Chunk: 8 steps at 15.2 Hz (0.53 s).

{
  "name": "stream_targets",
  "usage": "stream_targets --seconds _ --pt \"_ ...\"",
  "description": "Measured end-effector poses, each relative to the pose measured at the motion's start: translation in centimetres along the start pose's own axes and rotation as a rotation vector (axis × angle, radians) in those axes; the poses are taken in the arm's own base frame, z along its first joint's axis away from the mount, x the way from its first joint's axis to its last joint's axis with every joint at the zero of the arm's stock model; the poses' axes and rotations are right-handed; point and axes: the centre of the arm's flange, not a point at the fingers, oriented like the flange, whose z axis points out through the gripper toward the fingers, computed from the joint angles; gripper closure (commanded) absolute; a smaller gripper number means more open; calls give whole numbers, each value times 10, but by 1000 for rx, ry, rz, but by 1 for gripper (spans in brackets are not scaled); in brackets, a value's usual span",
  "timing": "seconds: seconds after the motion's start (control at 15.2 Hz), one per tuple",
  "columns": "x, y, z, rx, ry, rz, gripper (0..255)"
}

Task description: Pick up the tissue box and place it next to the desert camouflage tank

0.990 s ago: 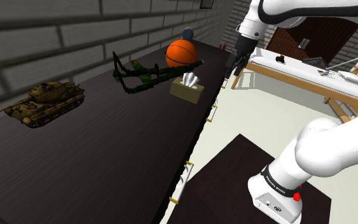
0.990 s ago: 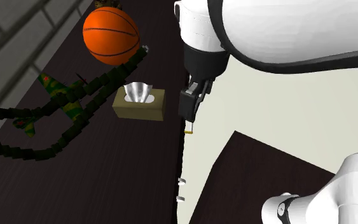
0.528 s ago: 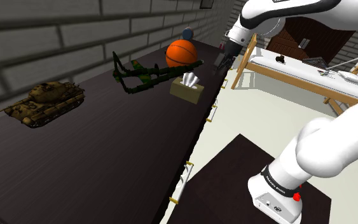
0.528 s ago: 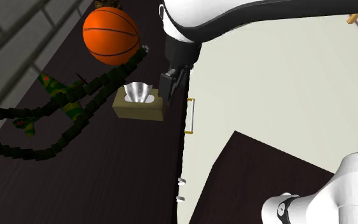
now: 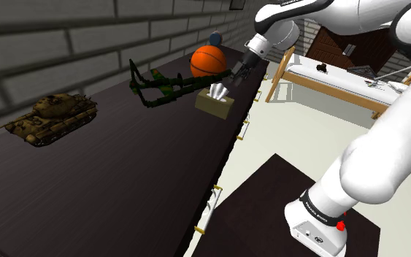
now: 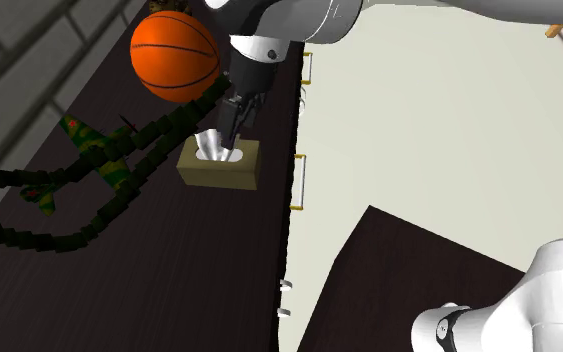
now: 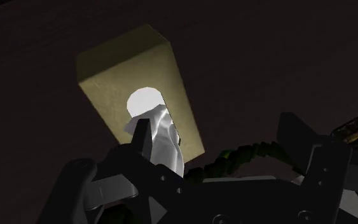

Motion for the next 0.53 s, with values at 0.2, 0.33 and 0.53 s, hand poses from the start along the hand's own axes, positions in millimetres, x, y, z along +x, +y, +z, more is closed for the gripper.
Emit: stream_targets --seconds 0.2,0.33,0.53 --pt "29 25 17 59 36 -21 0" --pt "50 40 29 99 61 -35 0" --pt "66 55 41 141 87 -50 0"
